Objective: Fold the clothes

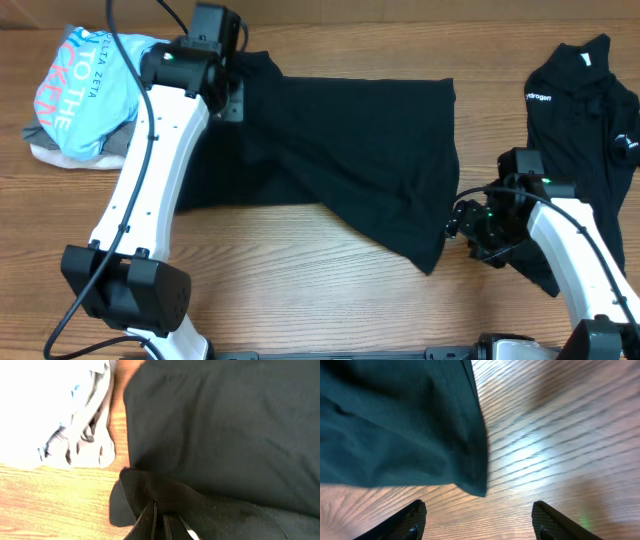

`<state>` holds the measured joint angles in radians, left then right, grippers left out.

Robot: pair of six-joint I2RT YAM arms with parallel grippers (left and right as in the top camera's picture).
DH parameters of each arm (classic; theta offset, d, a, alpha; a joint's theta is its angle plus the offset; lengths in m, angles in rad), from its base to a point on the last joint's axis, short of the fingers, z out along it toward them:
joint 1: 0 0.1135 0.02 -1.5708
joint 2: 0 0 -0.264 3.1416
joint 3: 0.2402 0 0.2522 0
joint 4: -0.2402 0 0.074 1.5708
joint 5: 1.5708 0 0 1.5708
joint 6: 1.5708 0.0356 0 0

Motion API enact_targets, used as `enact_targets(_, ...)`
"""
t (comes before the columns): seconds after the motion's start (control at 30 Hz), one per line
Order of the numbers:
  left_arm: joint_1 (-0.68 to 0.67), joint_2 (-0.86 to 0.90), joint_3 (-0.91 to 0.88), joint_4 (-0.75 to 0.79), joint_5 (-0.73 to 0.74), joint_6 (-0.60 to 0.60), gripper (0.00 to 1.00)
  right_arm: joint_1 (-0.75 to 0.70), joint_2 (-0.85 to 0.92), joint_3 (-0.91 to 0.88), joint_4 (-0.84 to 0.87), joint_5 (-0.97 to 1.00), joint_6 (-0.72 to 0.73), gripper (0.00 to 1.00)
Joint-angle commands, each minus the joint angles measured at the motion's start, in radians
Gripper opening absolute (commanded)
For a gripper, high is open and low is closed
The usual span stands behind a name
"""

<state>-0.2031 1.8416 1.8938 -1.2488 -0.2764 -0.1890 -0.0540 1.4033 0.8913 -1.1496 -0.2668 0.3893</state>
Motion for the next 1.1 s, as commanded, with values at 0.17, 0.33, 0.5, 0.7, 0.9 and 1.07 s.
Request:
enact_targets(0.17, 0.001, -0.004, 0.064, 0.008, 0.015, -0.02, 0.04, 0.135, 0.0, -0.033, 0.064, -0.021, 0.031, 0.72)
enact_targets(0.33, 0.001, -0.004, 0.064, 0.006, 0.015, -0.02, 0.04, 0.172, 0.0, -0.135, 0.135, -0.006, 0.116, 0.69)
enact_targets(0.5, 0.001, -0.004, 0.064, 0.0, 0.015, -0.02, 0.04, 0.175, 0.0, -0.243, 0.252, -0.01, 0.166, 0.62)
enact_targets(0.7, 0.001, -0.004, 0.064, -0.008, 0.015, -0.02, 0.05, 0.195, 0.0, -0.294, 0.361, -0.046, 0.189, 0.5)
enact_targets(0.9, 0.001, -0.004, 0.064, -0.008, 0.016, -0.02, 0.04, 0.199, 0.002, -0.295, 0.375, -0.042, 0.207, 0.46)
enact_targets(1.07, 0.001, -0.004, 0.064, -0.012, 0.032, -0.021, 0.04, 0.2, 0.002, -0.296, 0.351, -0.042, 0.245, 0.42)
